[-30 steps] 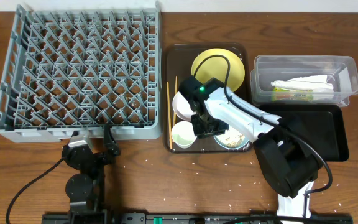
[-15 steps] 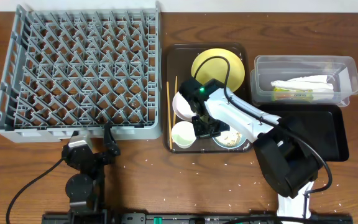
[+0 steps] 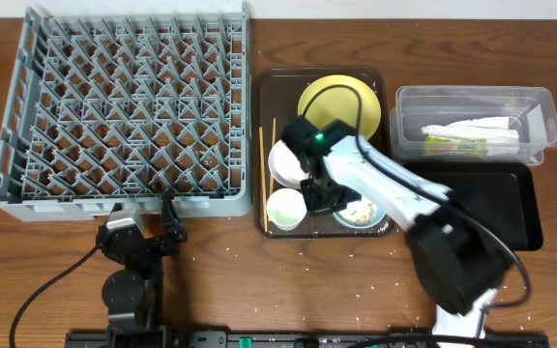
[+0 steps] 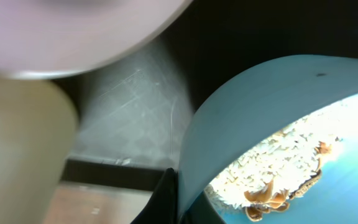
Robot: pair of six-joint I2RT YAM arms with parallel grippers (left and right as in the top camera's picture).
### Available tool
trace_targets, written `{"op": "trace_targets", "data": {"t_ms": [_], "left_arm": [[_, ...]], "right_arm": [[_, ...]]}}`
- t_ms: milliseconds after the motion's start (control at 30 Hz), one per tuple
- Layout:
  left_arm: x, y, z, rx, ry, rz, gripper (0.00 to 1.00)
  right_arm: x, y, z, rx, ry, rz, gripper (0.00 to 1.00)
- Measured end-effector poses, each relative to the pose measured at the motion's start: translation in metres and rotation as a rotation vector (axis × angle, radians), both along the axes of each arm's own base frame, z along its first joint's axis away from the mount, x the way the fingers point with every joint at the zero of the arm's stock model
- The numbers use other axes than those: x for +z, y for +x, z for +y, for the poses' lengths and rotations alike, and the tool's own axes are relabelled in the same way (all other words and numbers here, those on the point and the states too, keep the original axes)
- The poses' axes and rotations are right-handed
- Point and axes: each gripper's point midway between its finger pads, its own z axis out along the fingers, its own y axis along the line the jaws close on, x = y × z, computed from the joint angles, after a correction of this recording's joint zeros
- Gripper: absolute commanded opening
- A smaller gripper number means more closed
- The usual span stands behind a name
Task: Sort waste into correct bins and load items into the dishwasher
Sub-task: 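Tip the rice bowl over the black tray to dump the rice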
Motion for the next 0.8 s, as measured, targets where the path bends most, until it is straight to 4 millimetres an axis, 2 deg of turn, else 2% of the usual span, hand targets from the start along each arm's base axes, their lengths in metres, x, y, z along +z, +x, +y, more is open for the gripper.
{"op": "trace_targets", "data": {"t_ms": [67, 167, 300, 433, 633, 800], "left_arm": [[0.0, 0.0, 0.0, 0.0, 0.0, 0.0, 0.88], [0.0, 0.0, 0.0, 0.0, 0.0, 0.0, 0.88], [0.0, 0.0, 0.0, 0.0, 0.0, 0.0, 0.88], [0.0, 0.0, 0.0, 0.0, 0.0, 0.0, 0.88], [0.0, 0.0, 0.0, 0.0, 0.0, 0.0, 0.88], [0.0, 0.0, 0.0, 0.0, 0.0, 0.0, 0.88]], "right_arm": [[0.02, 0.006, -0.003, -0.002, 0.04, -0.045, 0.01], [0.063, 0.019, -0.013, -0.009, 0.137, -0.137, 0.01], [0.1, 0.027, -0.029, -0.013, 0.237, -0.206, 0.01], [0.121, 0.028, -0.051, -0.021, 0.302, -0.221, 0.01], [0.137, 0.03, -0.092, -0.063, 0.371, -0.225, 0.01], [0.134, 0.025, -0.119, -0.105, 0.44, -0.221, 0.01]]}}
